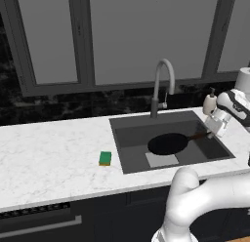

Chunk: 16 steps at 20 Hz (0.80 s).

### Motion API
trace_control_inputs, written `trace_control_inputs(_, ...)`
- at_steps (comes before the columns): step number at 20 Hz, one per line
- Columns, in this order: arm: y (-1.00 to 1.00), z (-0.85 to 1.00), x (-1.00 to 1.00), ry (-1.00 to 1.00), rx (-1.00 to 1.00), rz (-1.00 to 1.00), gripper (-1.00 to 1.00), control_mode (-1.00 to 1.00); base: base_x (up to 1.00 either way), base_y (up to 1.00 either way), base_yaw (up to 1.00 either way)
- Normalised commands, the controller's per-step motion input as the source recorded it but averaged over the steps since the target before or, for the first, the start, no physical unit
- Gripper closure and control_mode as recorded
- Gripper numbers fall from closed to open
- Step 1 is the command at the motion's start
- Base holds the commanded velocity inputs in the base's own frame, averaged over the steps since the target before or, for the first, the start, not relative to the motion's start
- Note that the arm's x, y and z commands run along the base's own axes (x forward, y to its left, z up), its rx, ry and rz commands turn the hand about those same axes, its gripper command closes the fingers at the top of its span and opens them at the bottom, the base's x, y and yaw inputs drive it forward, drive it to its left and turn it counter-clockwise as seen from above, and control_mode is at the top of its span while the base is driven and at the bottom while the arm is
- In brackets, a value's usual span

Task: Pick the pan and sponge and place them into the sink. Then turn on the water.

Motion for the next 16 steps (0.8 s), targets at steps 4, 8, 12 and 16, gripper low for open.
trace_control_inputs(4,0.55,-0.24,0.07,0.11,0.00,0.00,1.00,-1.00,0.00,0.00,0.00)
trace_control_inputs(8,0.42,-0.25,0.13,0.13,0.00,0.00,1.00,-1.00,0.00,0.00,0.00)
trace_control_inputs(12,0.27,-0.34,0.20,0.09,0.00,0.00,1.00,-1.00,0.00,0.00,0.00)
trace_control_inputs(16,0.01,-0.20,0.22,0.01,0.00,0.00,1.00,-1.00,0.00,0.00,0.00)
